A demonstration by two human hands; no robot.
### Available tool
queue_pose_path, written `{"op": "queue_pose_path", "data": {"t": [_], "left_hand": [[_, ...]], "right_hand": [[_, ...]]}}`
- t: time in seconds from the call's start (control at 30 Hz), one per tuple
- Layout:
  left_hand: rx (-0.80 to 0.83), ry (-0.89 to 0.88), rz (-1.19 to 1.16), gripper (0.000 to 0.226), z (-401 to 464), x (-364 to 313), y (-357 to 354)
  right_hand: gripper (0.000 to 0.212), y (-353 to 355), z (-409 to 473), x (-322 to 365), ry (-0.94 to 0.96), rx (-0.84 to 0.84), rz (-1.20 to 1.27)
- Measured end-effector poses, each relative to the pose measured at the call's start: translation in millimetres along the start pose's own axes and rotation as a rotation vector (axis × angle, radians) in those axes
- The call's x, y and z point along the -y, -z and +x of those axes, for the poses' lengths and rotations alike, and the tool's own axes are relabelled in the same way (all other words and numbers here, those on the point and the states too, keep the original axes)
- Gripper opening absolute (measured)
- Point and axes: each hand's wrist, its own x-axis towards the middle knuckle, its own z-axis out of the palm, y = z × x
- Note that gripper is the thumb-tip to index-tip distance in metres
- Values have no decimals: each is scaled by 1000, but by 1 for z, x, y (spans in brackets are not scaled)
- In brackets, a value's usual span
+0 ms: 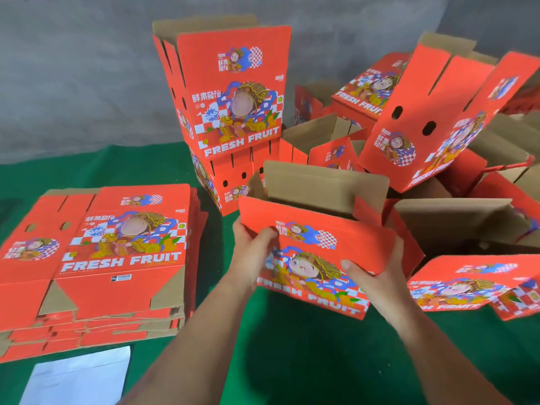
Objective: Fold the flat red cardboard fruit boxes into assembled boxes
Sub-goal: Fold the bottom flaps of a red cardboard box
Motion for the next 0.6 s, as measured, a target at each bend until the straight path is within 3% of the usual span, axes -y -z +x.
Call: {"op": "queue_pose_path", "data": {"t": [0.13, 0.2, 0.27, 0.33, 0.43, 0.53, 0.6], "left_hand": [[75, -214, 3, 93, 5, -40, -27], [189, -259, 50, 99, 0, -56, -42], [273, -292, 143, 89, -12, -60, -60], [270, -297, 268, 64, -23, -56, -74], [326, -211, 144, 24, -23, -67, -85], [498, -71, 33, 41, 5, -105, -90], [518, -14, 154, 52, 31, -128, -98]], "right_hand": [[96, -7, 12, 41, 96, -168, 185], [108, -15, 16, 58, 95, -287, 287], [112, -26, 21, 79, 86, -391, 400], [103, -35, 35, 99, 157, -476, 484], [96, -48, 63, 135, 180, -473, 477], [87, -64, 82, 161, 284, -646, 306], [76, -75, 96, 172, 341, -635, 283]]}}
